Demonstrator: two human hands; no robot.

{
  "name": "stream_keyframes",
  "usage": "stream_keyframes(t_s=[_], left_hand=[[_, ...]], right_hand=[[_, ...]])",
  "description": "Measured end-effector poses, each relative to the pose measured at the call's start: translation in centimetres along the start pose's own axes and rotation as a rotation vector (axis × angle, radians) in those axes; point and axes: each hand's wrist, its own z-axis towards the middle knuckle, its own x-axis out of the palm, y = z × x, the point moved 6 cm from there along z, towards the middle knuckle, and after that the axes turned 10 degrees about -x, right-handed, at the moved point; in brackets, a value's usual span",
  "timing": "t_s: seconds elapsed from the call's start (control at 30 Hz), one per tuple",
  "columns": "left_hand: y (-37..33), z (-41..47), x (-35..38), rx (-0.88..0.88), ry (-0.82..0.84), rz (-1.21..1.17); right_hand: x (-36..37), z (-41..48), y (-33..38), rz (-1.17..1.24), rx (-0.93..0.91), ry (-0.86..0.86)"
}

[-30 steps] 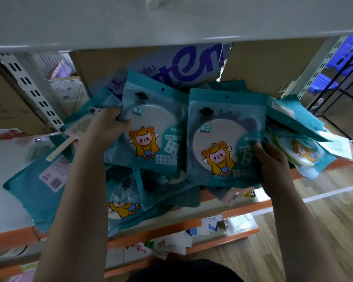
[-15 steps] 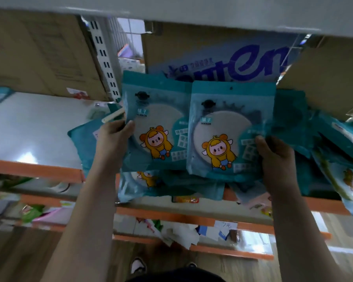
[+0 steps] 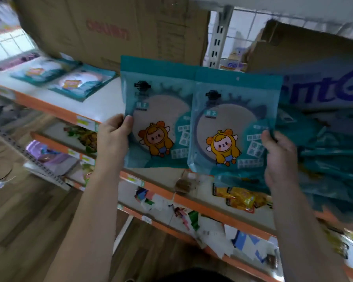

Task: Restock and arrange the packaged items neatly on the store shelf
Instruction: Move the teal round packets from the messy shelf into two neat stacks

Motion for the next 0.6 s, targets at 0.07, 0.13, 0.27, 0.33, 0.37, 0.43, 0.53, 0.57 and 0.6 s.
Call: stream_keyframes(t_s=[0.07, 0.13, 0.27, 0.33, 0.37, 0.43, 0.53, 0.57, 0.6], left_hand=[[0.0, 1.1, -3.8, -0.002, -0.001, 0.0], [-0.1, 2.3, -7.2, 0.006, 0.003, 0.017], [0.1, 4.7, -13.2, 0.014, -0.026, 0.06], [0.3, 5.9, -15.4, 0.007, -0.048, 0.052], [0.5, 6.4, -16.3, 0.003, -0.055, 0.034], [0.7, 7.8, -18.0, -0.004, -0.074, 0.007], [1.0, 10.6, -19.9, -0.009, -0.103, -0.005], [1.1, 11.6, -20.4, -0.009, -0.103, -0.008], [1.1, 12.7, -20.9, -0.007, -0.102, -0.009]], right_hand=[[3.7, -1.7, -0.2, 0.021, 0.021, -0.004], [7.1, -3.3, -0.4, 0.039, 0.032, -0.008], [13.1, -5.9, -0.9, 0.051, 0.064, 0.011], [15.6, -6.6, -1.0, 0.063, 0.078, 0.017], [16.8, -6.7, -1.1, 0.066, 0.08, 0.023], [19.2, -6.7, -1.2, 0.06, 0.075, 0.033], [22.5, -6.0, -1.9, 0.056, 0.061, 0.022], [23.6, -5.7, -2.3, 0.052, 0.059, 0.015], [24.7, -5.3, -2.7, 0.052, 0.055, 0.012]])
